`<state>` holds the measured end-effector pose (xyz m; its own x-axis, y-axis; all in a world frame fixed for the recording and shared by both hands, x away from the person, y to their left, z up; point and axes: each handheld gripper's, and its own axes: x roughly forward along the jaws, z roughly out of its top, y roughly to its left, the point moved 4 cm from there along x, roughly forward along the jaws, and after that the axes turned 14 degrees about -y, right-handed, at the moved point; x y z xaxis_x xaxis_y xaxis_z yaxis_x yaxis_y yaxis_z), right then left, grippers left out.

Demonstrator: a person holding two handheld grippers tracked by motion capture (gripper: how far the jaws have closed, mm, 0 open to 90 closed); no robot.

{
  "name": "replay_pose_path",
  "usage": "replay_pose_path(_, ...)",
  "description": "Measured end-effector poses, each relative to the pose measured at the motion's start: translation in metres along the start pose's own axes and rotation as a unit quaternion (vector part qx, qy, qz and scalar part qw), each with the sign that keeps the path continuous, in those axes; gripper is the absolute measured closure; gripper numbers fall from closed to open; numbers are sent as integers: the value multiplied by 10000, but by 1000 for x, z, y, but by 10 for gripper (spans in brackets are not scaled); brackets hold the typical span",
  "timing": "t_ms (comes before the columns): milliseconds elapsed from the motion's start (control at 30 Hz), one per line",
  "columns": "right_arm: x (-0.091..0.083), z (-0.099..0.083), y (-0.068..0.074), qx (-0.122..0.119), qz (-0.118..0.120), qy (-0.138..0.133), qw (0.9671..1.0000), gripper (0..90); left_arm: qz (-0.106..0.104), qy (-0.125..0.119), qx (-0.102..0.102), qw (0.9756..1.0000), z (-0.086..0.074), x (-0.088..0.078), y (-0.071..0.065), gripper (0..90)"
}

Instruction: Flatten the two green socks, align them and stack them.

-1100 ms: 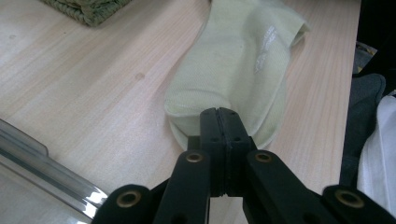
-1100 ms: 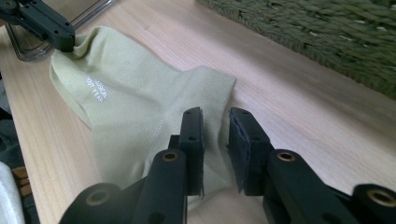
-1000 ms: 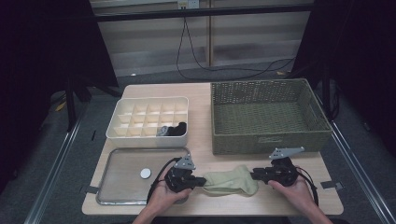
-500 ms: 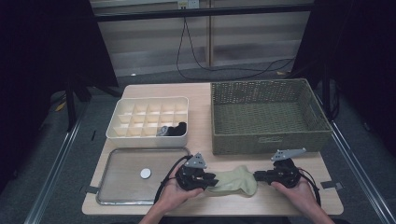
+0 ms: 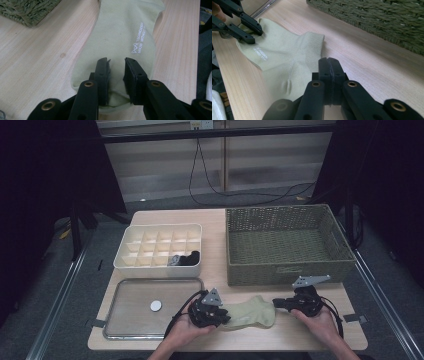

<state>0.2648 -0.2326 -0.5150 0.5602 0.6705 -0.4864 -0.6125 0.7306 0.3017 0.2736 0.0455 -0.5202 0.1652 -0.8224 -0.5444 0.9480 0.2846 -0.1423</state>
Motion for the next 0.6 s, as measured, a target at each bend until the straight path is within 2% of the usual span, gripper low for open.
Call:
replay_pose_path(100,1,-1,0,-20,-9,-3,10000,897,0,-71,-81,9999,0,0,0,730)
replay_pose_path(133,1,0,1,-13,9,-24,10000,882,-9,-21,-96,10000,0,-1,1,730)
replay_pose_path(267,2,1,3,-22,174,-89,9998,769,23,-115,-202,9997,6,3,4,699)
replay_pose_path(333,2,2,4,0,188,-100,9998,741,-76,-168,-162,9997,12,4,3,684)
replay_pose_path(400,4,3,4,-11,181,-127,9998,737,-131,-288,-169,9994,21,9,-1,676)
replay_pose_path(433,5,3,4,13,196,-122,9997,740,-160,-256,-154,9994,26,11,-3,670)
replay_pose_path(467,6,3,4,10,178,-112,9998,745,-221,-356,-178,9990,30,15,-6,670)
replay_pose_path(600,9,2,5,4,174,-38,9998,767,-367,-387,-175,9984,40,32,-10,681)
